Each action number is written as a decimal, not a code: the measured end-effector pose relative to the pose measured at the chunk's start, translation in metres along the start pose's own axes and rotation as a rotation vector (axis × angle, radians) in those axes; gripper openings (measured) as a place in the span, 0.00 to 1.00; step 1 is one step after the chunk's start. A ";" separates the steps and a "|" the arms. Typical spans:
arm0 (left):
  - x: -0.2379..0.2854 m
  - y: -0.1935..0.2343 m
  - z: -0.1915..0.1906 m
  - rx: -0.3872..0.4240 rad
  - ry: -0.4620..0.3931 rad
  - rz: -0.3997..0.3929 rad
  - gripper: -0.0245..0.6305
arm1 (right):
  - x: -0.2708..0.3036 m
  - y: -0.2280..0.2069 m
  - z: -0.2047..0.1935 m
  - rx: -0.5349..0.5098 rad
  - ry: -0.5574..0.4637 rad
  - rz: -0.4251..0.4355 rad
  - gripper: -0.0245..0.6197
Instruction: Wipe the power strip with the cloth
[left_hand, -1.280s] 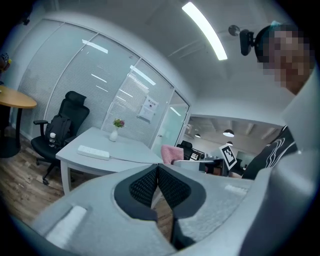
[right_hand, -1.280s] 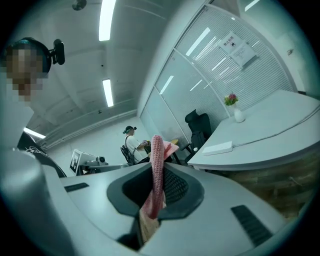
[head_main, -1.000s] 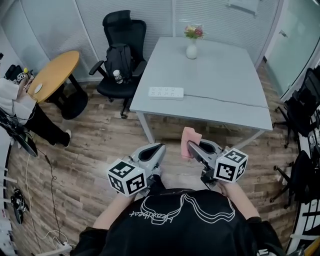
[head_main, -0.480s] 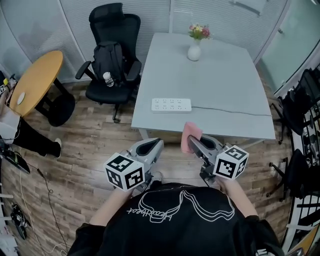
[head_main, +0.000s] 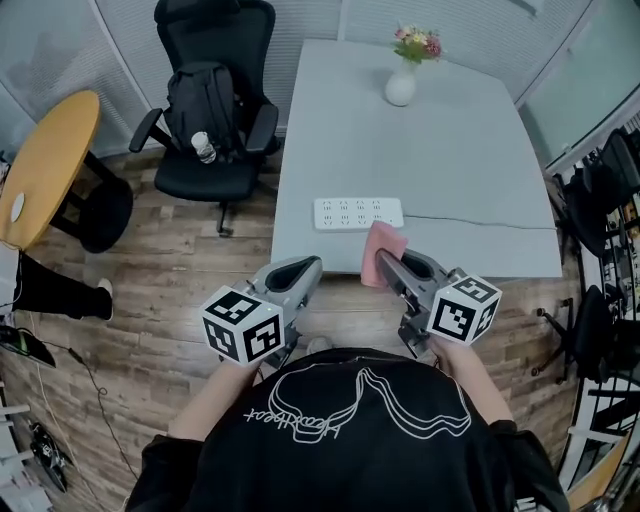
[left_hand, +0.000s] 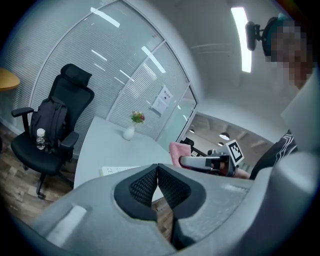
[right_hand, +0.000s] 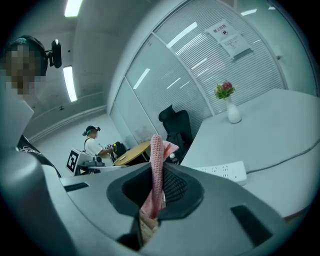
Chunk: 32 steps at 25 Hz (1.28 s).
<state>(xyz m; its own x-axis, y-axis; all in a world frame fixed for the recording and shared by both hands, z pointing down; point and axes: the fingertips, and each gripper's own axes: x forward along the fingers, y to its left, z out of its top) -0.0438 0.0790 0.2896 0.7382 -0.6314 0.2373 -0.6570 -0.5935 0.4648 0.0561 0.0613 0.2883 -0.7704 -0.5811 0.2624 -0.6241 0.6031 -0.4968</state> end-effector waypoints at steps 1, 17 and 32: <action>0.002 0.007 0.000 -0.009 0.003 0.001 0.06 | 0.005 -0.002 -0.001 0.003 0.006 -0.004 0.09; 0.042 0.072 -0.007 -0.101 0.081 0.062 0.06 | 0.081 -0.050 -0.013 0.069 0.111 0.031 0.09; 0.070 0.147 -0.011 -0.208 0.113 0.138 0.06 | 0.160 -0.096 -0.029 0.123 0.266 0.034 0.10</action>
<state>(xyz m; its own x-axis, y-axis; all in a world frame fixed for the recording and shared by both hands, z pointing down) -0.0873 -0.0475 0.3837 0.6637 -0.6326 0.3992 -0.7160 -0.3827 0.5839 -0.0112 -0.0735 0.4014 -0.8080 -0.3879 0.4436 -0.5892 0.5393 -0.6017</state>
